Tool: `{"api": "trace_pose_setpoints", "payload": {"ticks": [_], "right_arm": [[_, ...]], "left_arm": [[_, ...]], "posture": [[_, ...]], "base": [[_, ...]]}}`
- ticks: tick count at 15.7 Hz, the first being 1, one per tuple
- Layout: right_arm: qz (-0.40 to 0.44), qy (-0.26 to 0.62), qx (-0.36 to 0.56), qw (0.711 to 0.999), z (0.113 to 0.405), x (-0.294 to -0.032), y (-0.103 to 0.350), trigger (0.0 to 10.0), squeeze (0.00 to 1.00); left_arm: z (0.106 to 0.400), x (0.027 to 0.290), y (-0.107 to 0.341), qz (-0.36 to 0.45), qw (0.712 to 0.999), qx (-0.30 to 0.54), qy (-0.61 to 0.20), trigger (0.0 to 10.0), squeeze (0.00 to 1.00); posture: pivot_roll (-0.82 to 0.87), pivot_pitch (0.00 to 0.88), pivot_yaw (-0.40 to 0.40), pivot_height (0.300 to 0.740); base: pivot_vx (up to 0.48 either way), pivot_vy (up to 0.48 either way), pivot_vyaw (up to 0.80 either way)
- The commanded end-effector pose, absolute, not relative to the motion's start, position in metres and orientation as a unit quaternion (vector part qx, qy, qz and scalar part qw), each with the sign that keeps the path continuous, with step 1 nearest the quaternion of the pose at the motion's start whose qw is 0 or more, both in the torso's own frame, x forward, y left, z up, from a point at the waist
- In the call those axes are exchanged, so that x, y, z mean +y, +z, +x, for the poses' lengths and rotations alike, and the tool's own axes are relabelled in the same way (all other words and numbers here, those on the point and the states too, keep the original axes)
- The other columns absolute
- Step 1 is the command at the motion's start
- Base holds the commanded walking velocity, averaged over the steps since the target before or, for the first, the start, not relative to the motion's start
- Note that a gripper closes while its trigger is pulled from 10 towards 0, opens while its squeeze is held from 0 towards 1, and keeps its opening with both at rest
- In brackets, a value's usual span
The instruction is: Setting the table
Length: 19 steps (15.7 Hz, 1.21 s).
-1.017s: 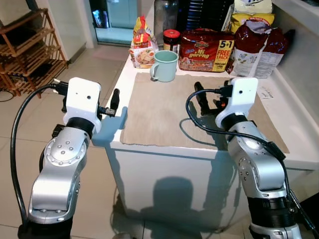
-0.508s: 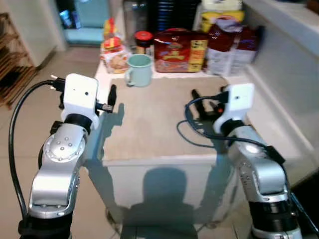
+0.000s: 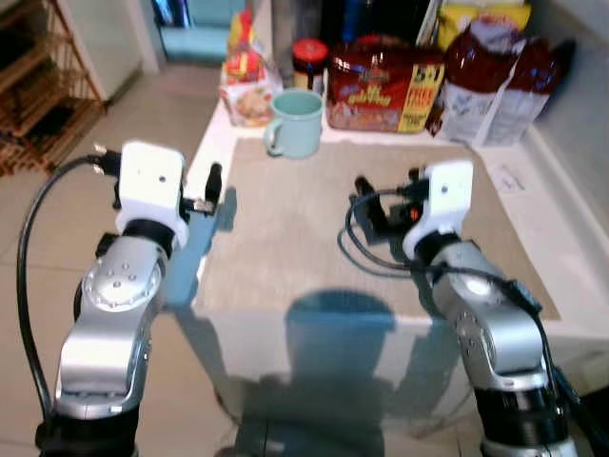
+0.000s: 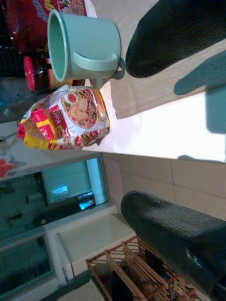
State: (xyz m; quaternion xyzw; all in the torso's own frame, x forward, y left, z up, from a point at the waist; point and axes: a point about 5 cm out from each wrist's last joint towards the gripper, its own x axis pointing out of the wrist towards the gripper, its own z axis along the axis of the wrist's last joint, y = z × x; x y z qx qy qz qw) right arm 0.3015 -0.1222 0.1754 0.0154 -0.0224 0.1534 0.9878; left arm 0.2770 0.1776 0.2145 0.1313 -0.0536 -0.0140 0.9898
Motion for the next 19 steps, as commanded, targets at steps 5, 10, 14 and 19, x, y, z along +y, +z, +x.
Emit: {"api": "trace_pose_setpoints", "payload": {"ticks": [5,10,14,19], "right_arm": [[0.017,0.161,-0.023,0.986,0.299,-0.122,0.176,10.0,0.00],[0.022,0.166,-0.021,0.986,0.299,-0.122,0.175,10.0,0.00],[0.014,0.155,-0.022,0.987,0.300,-0.134,0.178,10.0,0.00],[0.007,0.125,-0.017,0.992,0.290,-0.154,0.178,10.0,0.00]], "left_arm": [[0.276,0.174,0.213,0.135,0.989,-0.052,-0.032,10.0,0.00],[0.308,0.182,0.206,0.082,0.992,-0.054,-0.083,10.0,1.00],[0.351,0.177,0.202,0.087,0.985,-0.035,-0.147,10.0,1.00],[0.402,0.130,0.222,0.005,0.970,-0.039,-0.240,10.0,1.00]], "posture": [[0.13,0.000,-0.023,0.740],[0.12,0.000,-0.023,0.740],[0.07,0.002,-0.007,0.740],[0.02,0.023,0.006,0.740]], "base": [[0.000,0.000,0.00],[0.000,0.000,0.00],[0.000,0.000,0.00],[0.000,0.000,0.00]]}}
